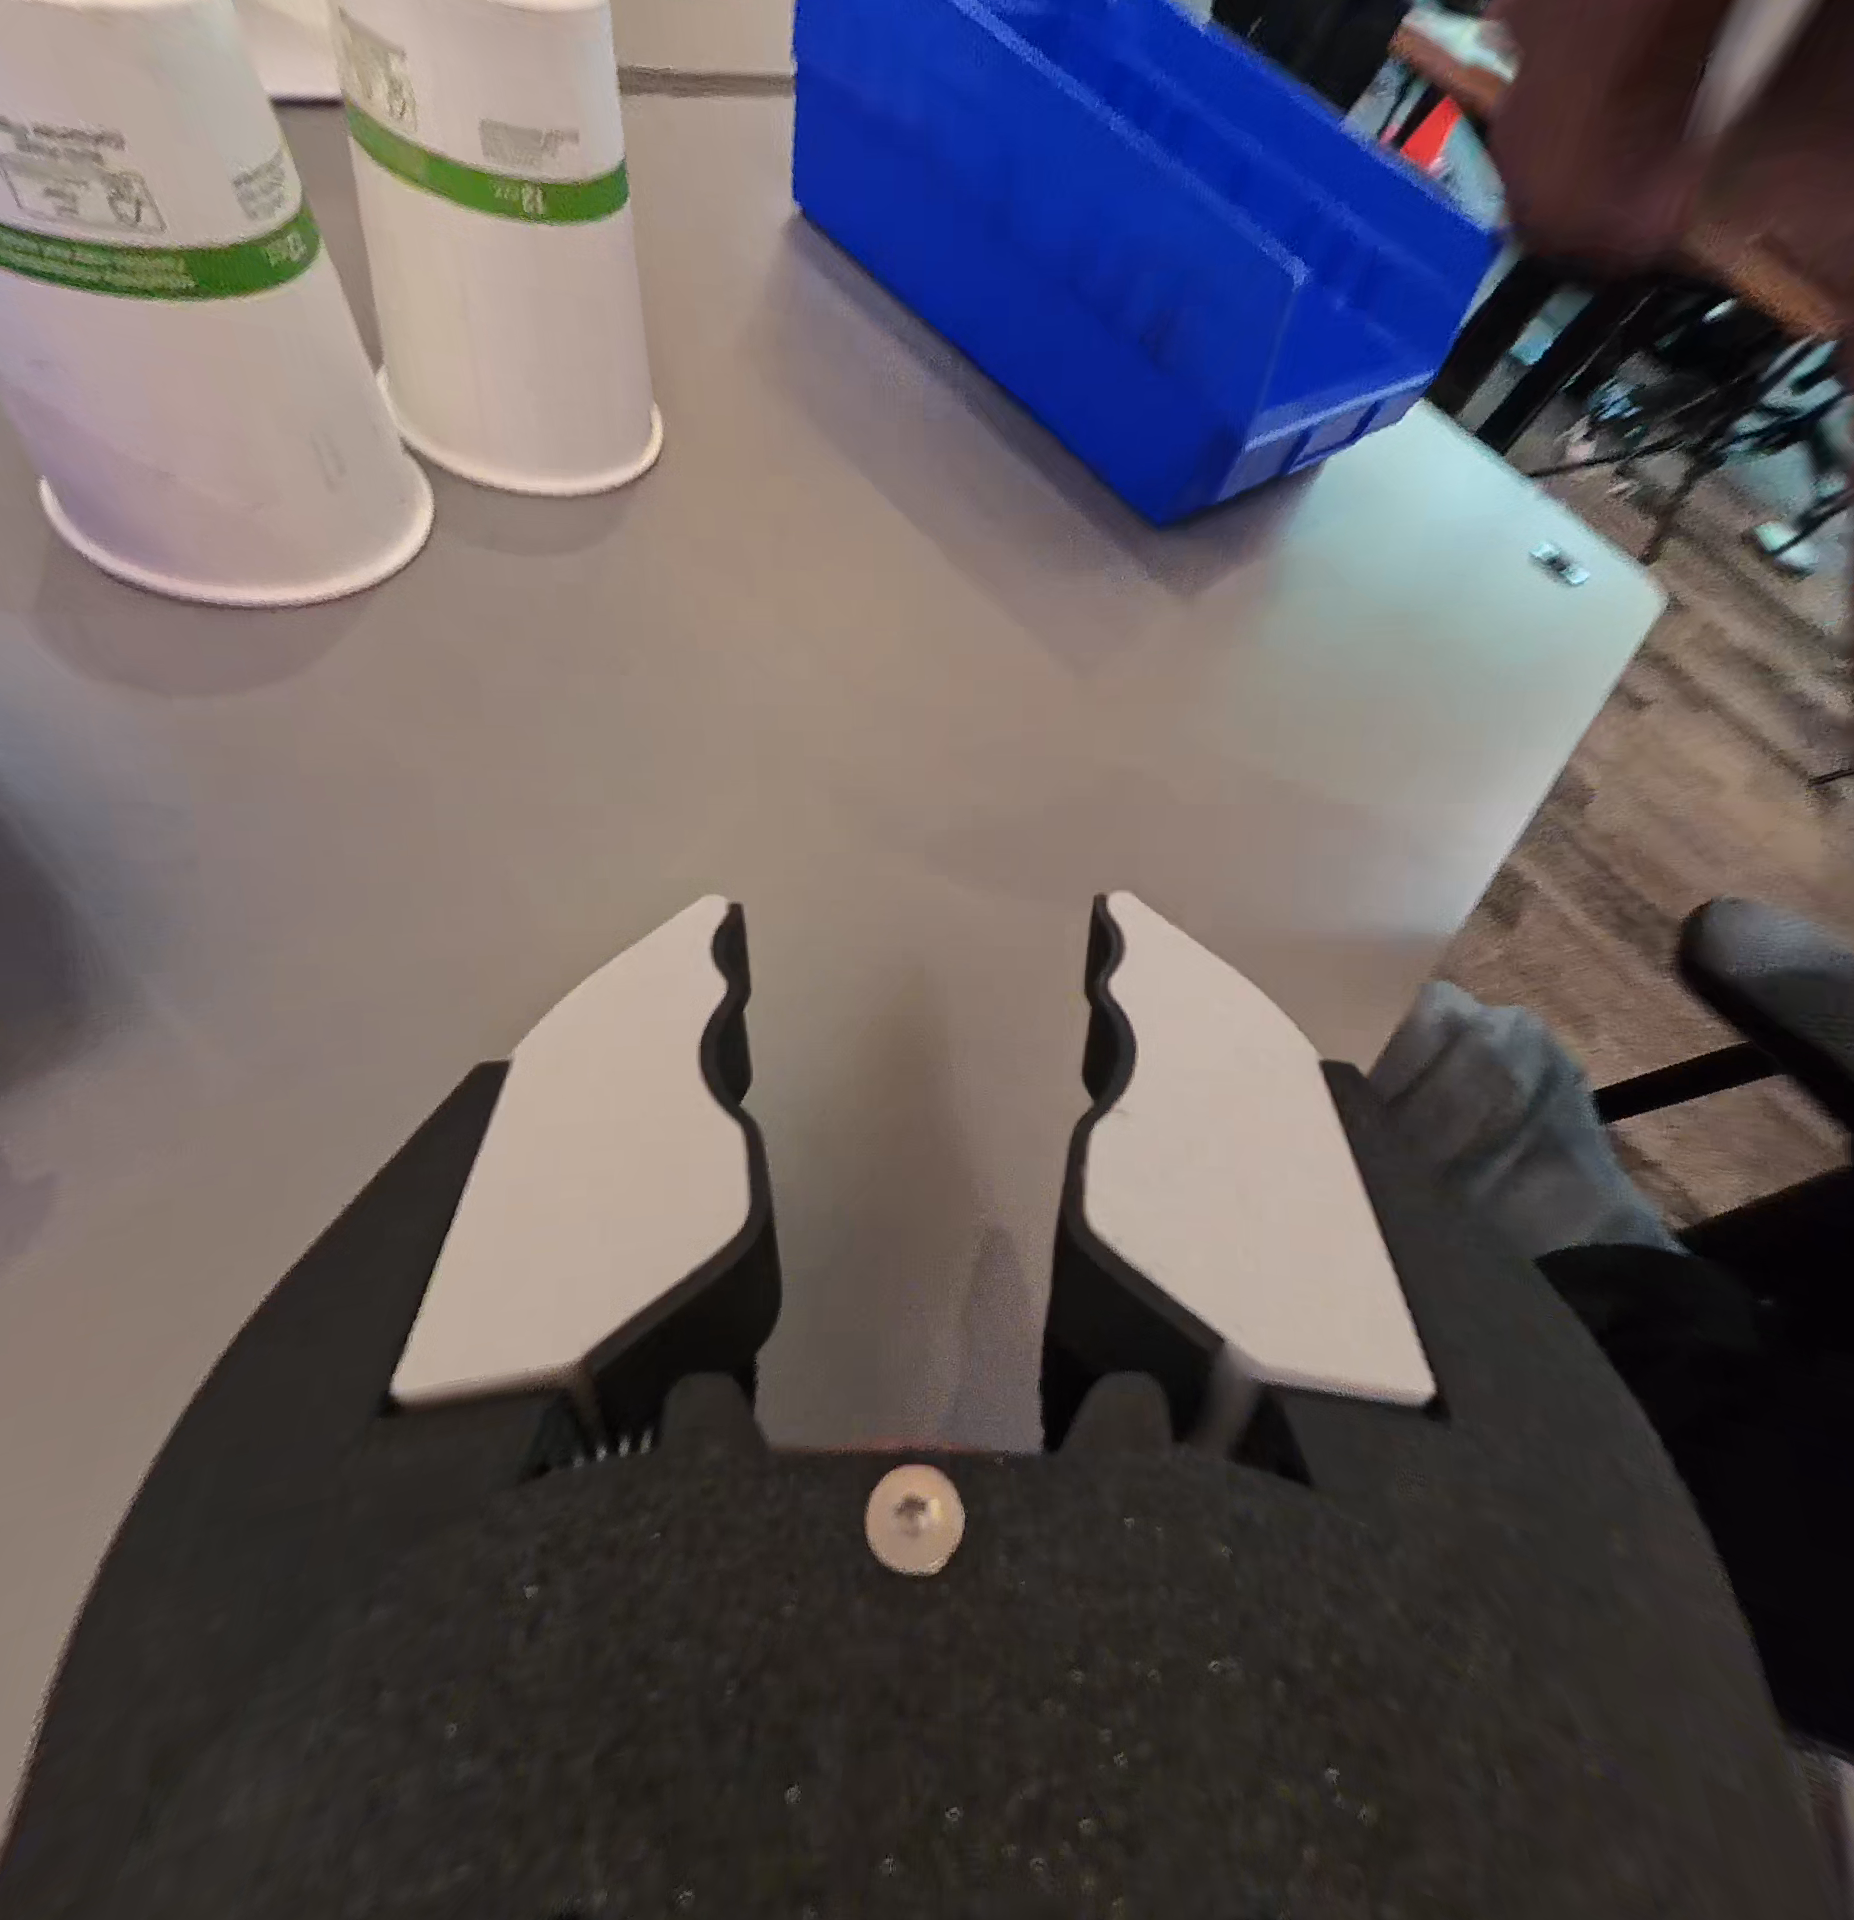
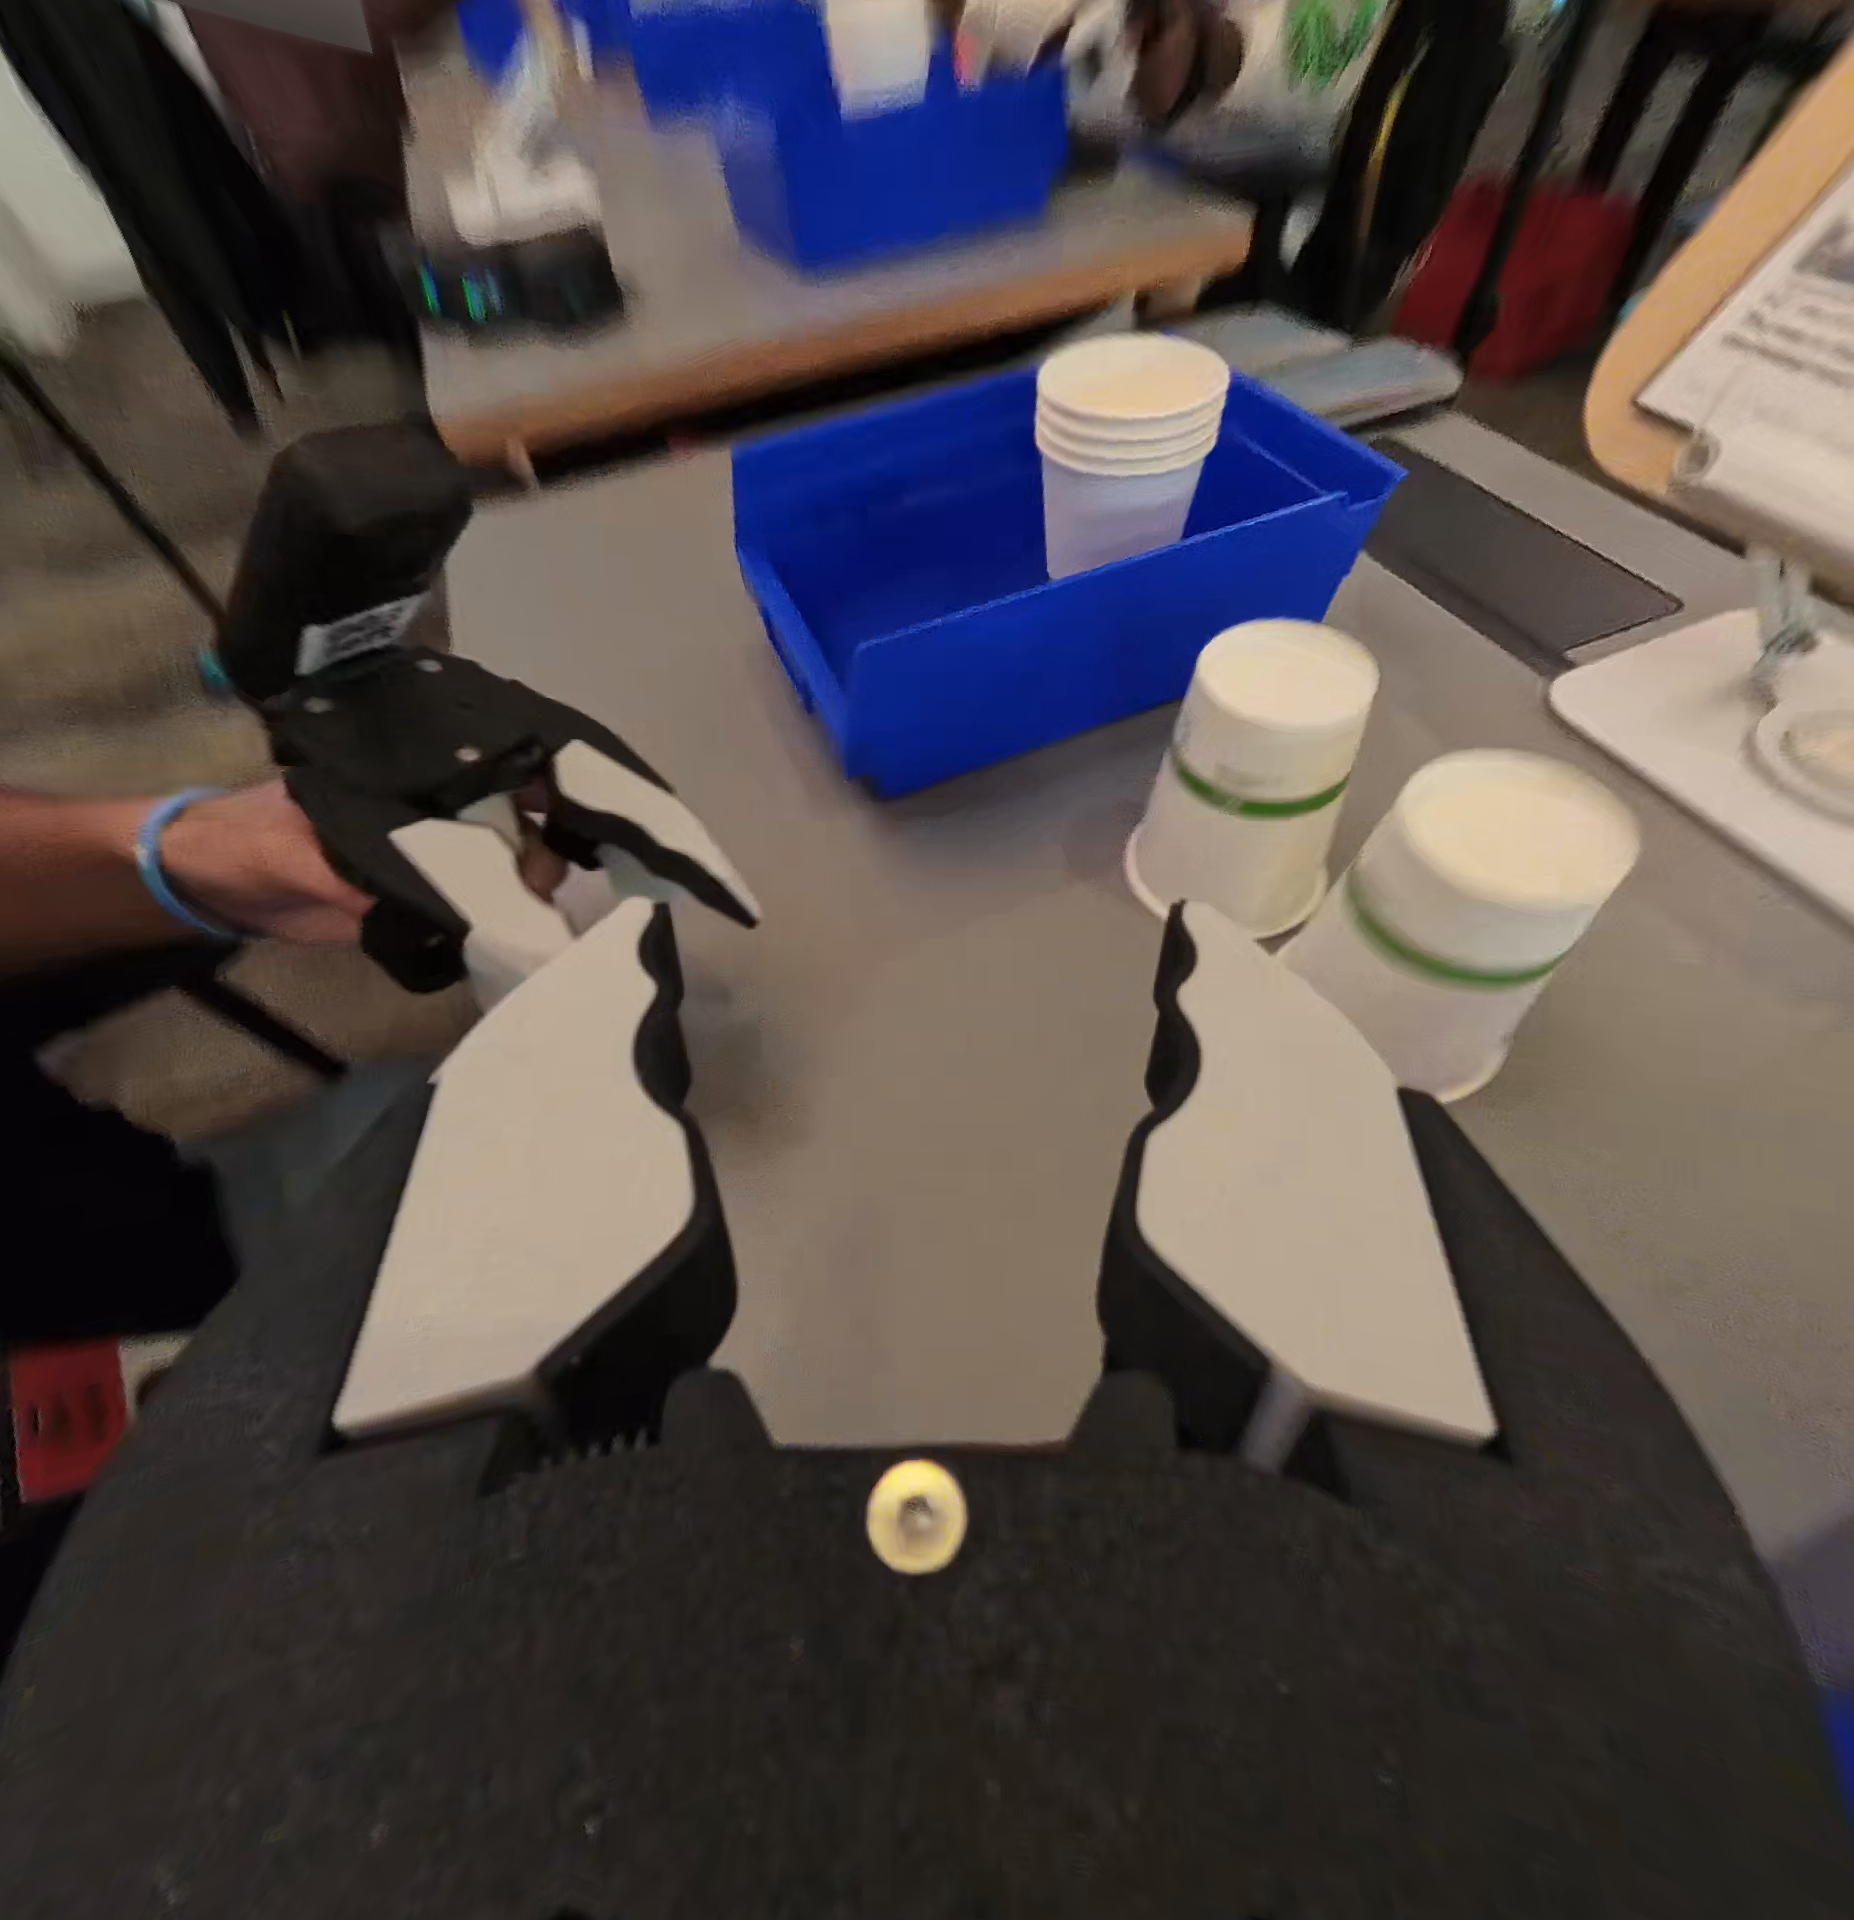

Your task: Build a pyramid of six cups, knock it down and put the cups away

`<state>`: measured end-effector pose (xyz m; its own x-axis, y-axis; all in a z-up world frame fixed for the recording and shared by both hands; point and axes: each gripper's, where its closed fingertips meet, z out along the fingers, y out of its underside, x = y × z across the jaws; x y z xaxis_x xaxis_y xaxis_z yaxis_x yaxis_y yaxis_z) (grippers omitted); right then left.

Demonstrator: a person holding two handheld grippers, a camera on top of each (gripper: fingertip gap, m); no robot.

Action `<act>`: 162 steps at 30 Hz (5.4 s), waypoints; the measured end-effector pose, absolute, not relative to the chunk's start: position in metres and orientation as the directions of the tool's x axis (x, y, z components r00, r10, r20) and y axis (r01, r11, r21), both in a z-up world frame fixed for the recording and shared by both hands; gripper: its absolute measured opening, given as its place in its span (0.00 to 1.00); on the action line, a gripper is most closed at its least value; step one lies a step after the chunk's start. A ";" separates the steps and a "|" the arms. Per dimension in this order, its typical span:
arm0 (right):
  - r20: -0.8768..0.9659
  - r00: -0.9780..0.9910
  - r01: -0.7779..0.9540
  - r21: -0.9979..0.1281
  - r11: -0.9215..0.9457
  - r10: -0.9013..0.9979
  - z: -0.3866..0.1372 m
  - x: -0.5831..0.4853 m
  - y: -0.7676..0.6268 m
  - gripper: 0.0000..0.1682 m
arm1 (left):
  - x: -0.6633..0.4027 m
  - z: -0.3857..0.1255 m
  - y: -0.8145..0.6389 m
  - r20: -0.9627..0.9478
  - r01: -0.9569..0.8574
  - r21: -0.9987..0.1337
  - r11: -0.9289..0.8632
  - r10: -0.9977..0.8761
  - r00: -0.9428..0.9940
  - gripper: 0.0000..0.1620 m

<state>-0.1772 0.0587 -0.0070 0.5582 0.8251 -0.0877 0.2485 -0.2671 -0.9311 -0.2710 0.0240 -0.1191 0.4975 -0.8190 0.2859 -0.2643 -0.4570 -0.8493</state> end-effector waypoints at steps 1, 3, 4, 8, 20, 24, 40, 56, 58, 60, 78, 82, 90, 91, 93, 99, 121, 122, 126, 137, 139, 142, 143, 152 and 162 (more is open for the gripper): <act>-0.124 0.586 0.166 -0.949 -0.269 0.801 -0.026 -0.173 0.045 0.52 | -0.271 -0.113 0.024 0.303 -0.244 -0.853 -0.461 -0.819 0.486 0.38; -0.133 0.669 0.092 -0.961 -0.259 0.731 -0.070 -0.159 0.027 0.52 | -0.271 -0.107 0.026 0.312 -0.225 -0.860 -0.458 -0.821 0.478 0.38; -0.123 0.708 0.086 -0.962 -0.257 0.696 -0.090 -0.150 0.021 0.51 | -0.271 -0.105 0.027 0.307 -0.230 -0.862 -0.452 -0.826 0.472 0.38; -0.105 0.767 0.097 -0.956 -0.277 0.632 -0.116 -0.129 0.009 0.51 | -0.268 -0.104 0.030 0.223 -0.333 -0.862 -0.381 -0.877 0.426 0.36; -0.021 0.805 0.109 -0.977 -0.182 0.592 -0.098 -0.106 0.006 0.45 | -0.356 -0.021 0.186 -0.315 -0.787 -0.617 -0.020 -0.910 0.270 0.23; 0.009 0.804 0.149 -0.971 -0.188 0.595 -0.103 -0.107 0.006 0.45 | -0.400 -0.034 0.251 -0.341 -0.910 -0.394 -0.131 -0.898 0.277 0.27; 0.006 0.787 0.173 -0.962 -0.212 0.617 -0.109 -0.111 0.005 0.44 | -0.410 -0.065 0.298 -0.217 -0.936 -0.296 -0.189 -0.941 0.258 0.02; -0.025 0.779 0.158 -0.959 -0.236 0.626 -0.112 -0.113 0.005 0.44 | -0.406 -0.009 0.301 -0.289 -0.924 -0.356 -0.137 -0.925 0.249 0.02; -0.059 0.779 0.124 -0.961 -0.246 0.625 -0.111 -0.111 0.007 0.44 | -0.402 0.022 0.297 -0.307 -0.894 -0.433 -0.113 -0.914 0.264 0.02; -0.111 0.777 0.069 -0.963 -0.259 0.620 -0.110 -0.109 0.010 0.44 | -0.395 0.059 0.289 -0.325 -0.839 -0.540 -0.069 -0.902 0.283 0.02; -0.474 0.304 -0.645 -0.741 -0.188 0.826 0.042 -0.160 0.099 0.69 | -0.217 0.136 0.089 -0.006 -0.056 -0.998 0.001 -0.997 0.078 0.01; -0.441 0.312 -0.624 -0.763 -0.168 0.842 0.048 -0.157 0.089 0.67 | -0.200 0.122 0.071 0.005 -0.066 -0.998 -0.008 -0.999 0.033 0.02; -0.430 0.288 -0.651 -0.743 -0.154 0.856 0.045 -0.150 0.081 0.48 | -0.187 0.101 0.057 0.055 -0.082 -0.995 -0.052 -0.998 -0.036 0.01; -0.432 0.292 -0.642 -0.750 -0.160 0.854 0.044 -0.149 0.081 0.48 | -0.187 0.099 0.056 0.058 -0.088 -0.995 -0.054 -0.997 -0.042 0.01; -0.434 0.296 -0.633 -0.756 -0.165 0.851 0.043 -0.149 0.081 0.48 | -0.187 0.098 0.056 0.056 -0.091 -0.994 -0.052 -0.998 -0.036 0.01; -0.454 0.332 -0.603 -0.776 -0.184 0.827 0.038 -0.146 0.085 0.48 | -0.193 0.095 0.061 0.058 -0.105 -0.993 -0.062 -0.997 0.040 0.23; 0.227 0.642 0.748 -0.394 -0.534 0.732 -0.034 -0.027 0.223 0.48 | -0.288 -0.128 0.040 0.243 -0.272 -0.843 -0.463 -0.781 0.575 0.38; 0.216 0.626 0.770 -0.324 -0.550 0.749 -0.049 -0.025 0.225 0.48 | -0.287 -0.130 0.039 0.227 -0.290 -0.843 -0.454 -0.788 0.572 0.38; 0.182 0.562 0.827 -0.147 -0.543 0.807 -0.091 -0.027 0.227 0.48 | -0.284 -0.129 0.034 0.190 -0.316 -0.851 -0.420 -0.806 0.560 0.38; 0.169 0.486 0.866 0.035 -0.498 0.857 -0.121 -0.040 0.228 0.48 | -0.285 -0.125 0.033 0.258 -0.270 -0.849 -0.455 -0.802 0.539 0.37; 0.164 0.477 0.868 0.069 -0.492 0.864 -0.125 -0.039 0.227 0.49 | -0.285 -0.125 0.033 0.258 -0.273 -0.847 -0.456 -0.802 0.539 0.37; 0.164 0.473 0.871 0.061 -0.487 0.866 -0.127 -0.043 0.231 0.48 | -0.286 -0.126 0.032 0.257 -0.277 -0.846 -0.456 -0.803 0.537 0.38; 0.164 0.473 0.871 0.062 -0.488 0.865 -0.127 -0.044 0.232 0.48 | -0.285 -0.126 0.032 0.258 -0.277 -0.846 -0.456 -0.804 0.536 0.38; 0.223 0.496 0.866 -0.054 -0.498 0.839 -0.089 -0.046 0.229 0.60 | -0.283 -0.131 0.028 0.265 -0.299 -0.833 -0.465 -0.811 0.522 0.40; -0.066 0.625 0.104 -0.980 -0.167 0.778 -0.011 -0.146 0.072 0.41 | -0.283 -0.127 0.027 0.248 -0.307 -0.845 -0.438 -0.829 0.501 0.39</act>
